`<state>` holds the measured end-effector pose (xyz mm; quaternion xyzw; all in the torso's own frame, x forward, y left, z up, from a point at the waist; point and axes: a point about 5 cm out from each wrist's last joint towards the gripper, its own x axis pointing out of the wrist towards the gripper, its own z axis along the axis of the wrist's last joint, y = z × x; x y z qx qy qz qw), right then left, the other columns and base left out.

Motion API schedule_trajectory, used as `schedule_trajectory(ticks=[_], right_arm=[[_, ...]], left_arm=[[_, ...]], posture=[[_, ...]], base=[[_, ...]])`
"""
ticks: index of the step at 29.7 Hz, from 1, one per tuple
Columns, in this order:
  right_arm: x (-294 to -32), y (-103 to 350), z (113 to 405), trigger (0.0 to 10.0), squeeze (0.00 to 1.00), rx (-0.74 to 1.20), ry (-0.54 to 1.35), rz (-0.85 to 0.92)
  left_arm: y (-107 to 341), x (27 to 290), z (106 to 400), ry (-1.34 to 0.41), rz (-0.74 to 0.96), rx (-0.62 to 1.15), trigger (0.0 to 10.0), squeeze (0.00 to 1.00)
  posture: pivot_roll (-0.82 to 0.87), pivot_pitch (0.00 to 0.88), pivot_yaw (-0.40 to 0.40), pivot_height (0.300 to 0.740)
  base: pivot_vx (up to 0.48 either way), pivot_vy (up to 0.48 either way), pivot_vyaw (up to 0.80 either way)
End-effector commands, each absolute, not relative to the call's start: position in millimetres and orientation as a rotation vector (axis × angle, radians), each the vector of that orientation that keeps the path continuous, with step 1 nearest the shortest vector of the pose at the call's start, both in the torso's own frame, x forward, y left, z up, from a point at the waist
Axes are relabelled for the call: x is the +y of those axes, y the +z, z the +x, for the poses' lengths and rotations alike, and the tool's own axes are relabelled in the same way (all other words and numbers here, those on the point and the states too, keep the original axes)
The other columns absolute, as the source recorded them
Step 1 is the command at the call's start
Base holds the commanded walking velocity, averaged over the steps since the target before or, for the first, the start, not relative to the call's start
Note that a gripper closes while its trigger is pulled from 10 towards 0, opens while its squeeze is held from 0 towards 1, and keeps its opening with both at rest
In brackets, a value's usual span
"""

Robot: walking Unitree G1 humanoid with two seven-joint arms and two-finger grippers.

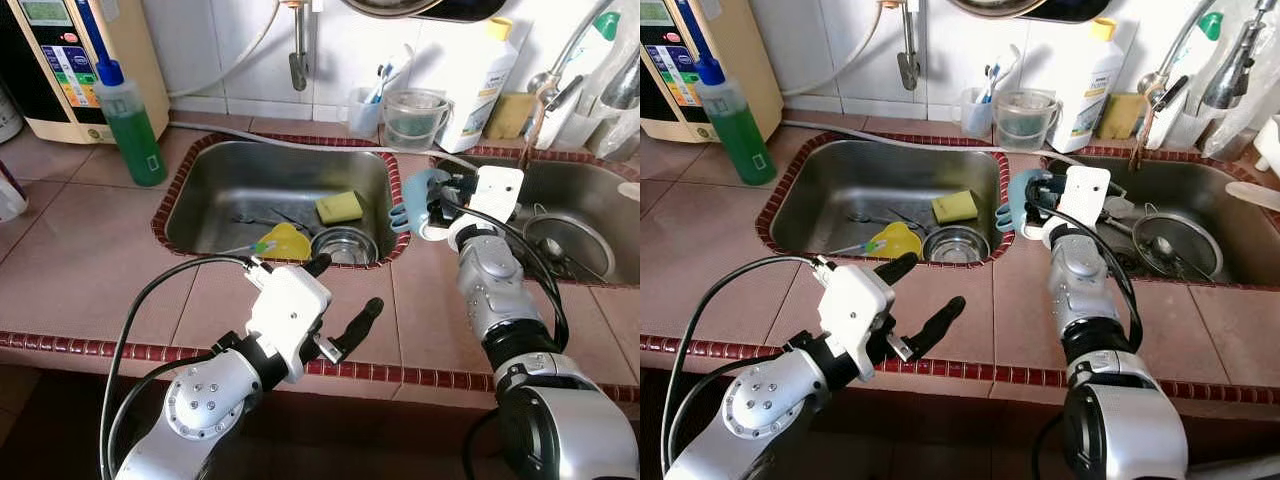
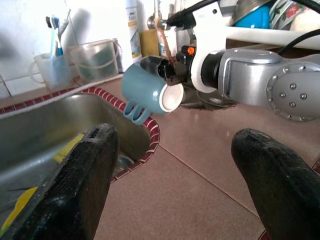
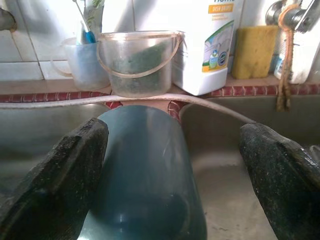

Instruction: Kitchen organization

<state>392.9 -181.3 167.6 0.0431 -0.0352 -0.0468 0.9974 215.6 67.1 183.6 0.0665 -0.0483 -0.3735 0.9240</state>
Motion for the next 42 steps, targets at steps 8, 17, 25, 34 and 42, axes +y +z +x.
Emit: schedule_trajectory(ticks=[8,17,25,34,42], right_arm=[[-186.7,151.1,390.8,10.0,0.0,0.017,-0.101,0.143],[-186.7,154.2,392.9,10.0,0.0,0.014,-0.083,0.174],[-184.2,161.9,396.8,10.0,0.0,-0.001,-0.035,0.177],[-181.9,159.5,397.3,10.0,0.0,0.019,-0.024,0.207],[-182.8,153.1,394.9,10.0,0.0,0.031,-0.039,0.228]], left_arm=[[187.0,66.6,212.4,-0.76,0.129,-0.101,10.0,0.0],[187.5,65.8,212.3,-0.758,0.124,-0.1,10.0,0.0],[188.0,64.7,211.5,-0.755,0.119,-0.097,10.0,0.0],[188.8,65.1,211.7,-0.743,0.116,-0.1,10.0,0.0],[189.5,65.8,212.1,-0.742,0.118,-0.105,10.0,0.0]], posture=[[-0.08,0.181,0.002,0.74],[-0.08,0.184,0.001,0.74],[-0.08,0.19,-0.001,0.74],[-0.07,0.191,-0.008,0.74],[-0.07,0.181,-0.006,0.74]], base=[[0.0,0.0,0.0],[0.0,0.0,0.0],[0.0,0.0,0.0],[0.0,0.0,0.0],[0.0,0.0,0.0]])
